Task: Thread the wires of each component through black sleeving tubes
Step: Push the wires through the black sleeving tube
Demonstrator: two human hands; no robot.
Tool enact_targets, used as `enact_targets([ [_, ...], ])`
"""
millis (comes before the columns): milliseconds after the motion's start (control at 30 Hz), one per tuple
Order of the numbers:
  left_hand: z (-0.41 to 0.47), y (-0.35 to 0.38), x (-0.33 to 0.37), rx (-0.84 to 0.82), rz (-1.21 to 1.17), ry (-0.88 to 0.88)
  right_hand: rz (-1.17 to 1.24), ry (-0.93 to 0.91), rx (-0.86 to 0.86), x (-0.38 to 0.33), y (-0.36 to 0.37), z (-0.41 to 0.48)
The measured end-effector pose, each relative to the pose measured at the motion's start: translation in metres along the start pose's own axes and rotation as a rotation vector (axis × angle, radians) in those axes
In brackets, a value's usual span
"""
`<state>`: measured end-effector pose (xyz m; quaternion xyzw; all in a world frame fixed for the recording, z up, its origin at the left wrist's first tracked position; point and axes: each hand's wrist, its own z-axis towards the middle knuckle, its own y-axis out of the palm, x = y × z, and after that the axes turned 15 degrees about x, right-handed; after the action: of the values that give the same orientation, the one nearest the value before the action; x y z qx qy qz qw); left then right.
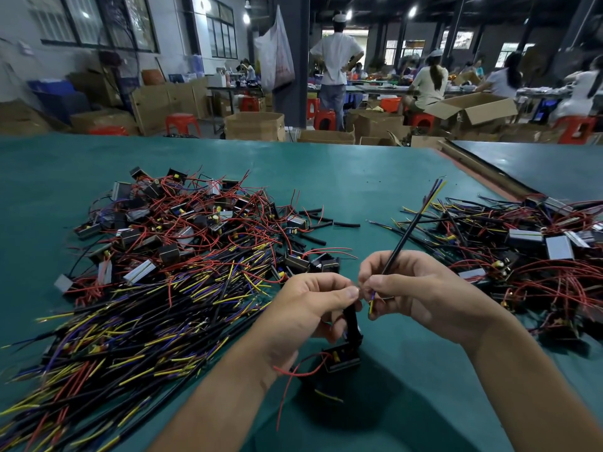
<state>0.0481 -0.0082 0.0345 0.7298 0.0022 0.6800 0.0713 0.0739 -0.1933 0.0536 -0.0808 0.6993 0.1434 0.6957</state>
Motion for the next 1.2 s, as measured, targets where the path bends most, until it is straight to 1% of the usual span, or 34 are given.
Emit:
enact_targets([
  [133, -0.0012, 0.0008, 0.0021, -0.026, 0.0, -0.011, -0.024, 0.008, -0.019, -0.0003, 0.0, -0.001],
  [267, -0.0026, 0.0013, 0.0017, -0.012, 0.048, 0.058, -0.027, 0.005, -0.036, -0.0002, 0.0001, -0.0027],
  [500, -0.0016, 0.0006, 0.0008, -0.03, 0.053, 0.146, -0.037, -0.036, -0.038, 0.0, -0.0009, -0.0038],
  [700, -0.0003, -0.0015, 0.0008, -0.059, 0.031, 0.137, -0.101, -0.054, -0.06, -0.0006, -0.0024, -0.004],
  [1067, 0.0015, -0.0008, -0.0007, -0.022, 0.046, 0.151, 0.034, 0.115, 0.009, -0.0036, 0.0014, -0.0019],
  [1200, 0.0011, 0.0014, -0.0026, -0.004, 0.07, 0.179, 0.037, 0.176, 0.022, -0.0038, -0.0004, -0.0017],
])
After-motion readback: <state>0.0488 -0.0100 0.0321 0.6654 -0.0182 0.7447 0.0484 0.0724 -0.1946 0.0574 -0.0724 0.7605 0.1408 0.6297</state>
